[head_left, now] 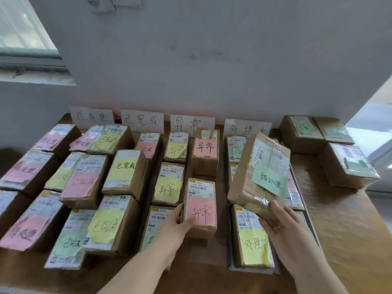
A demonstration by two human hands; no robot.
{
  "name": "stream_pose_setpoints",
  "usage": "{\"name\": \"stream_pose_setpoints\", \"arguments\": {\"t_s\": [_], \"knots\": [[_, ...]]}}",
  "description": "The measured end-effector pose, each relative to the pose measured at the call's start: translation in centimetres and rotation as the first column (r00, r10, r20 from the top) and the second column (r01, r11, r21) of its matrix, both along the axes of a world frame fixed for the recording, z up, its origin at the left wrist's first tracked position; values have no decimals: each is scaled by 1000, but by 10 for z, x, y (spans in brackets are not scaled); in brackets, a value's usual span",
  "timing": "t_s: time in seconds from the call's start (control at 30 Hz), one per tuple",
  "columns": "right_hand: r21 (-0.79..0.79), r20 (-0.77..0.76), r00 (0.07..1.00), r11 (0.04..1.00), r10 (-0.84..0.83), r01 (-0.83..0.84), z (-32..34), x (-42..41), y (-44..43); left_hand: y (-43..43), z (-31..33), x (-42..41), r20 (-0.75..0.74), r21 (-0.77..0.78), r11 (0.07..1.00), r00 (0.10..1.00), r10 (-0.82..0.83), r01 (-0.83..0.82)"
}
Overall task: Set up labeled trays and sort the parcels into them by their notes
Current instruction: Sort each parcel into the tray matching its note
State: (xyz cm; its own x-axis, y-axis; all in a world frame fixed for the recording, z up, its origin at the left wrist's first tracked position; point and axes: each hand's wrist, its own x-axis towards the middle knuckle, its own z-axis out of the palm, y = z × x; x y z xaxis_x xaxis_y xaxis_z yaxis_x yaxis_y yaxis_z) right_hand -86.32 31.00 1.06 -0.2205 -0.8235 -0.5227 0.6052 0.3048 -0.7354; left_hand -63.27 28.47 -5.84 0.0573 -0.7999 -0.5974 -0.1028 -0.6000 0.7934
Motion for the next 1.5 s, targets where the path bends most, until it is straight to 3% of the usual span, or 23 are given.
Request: {"name": "stream_pose_setpoints", "arguments": {"t_s": [0.2,0.43,0.63,0.93,1.17,1.5], "knots": [[27,-31,998,998,-49,50,-5,-8,20,-30,-17,-19,-17,-15,998,998,-60,60],[64,-100,995,997,-29,36,-1,-21,30,-40,-26,-39,323,-38,984,934,-152,173],[65,-118,989,995,84,-77,0,-22,21,-34,-6,-37,458,-114,972,879,-134,207],[7,-306,896,942,321,-334,1,14,-11,6,78,-23,337,-398,896,940,-57,197],[-33,-447,787,871,425,-490,6,53,-20,28,95,-1,356,-398,911,934,39,113],[-1,-560,721,870,409,-494,9,120,-20,26,92,62,325,-437,894,944,51,102]]}}
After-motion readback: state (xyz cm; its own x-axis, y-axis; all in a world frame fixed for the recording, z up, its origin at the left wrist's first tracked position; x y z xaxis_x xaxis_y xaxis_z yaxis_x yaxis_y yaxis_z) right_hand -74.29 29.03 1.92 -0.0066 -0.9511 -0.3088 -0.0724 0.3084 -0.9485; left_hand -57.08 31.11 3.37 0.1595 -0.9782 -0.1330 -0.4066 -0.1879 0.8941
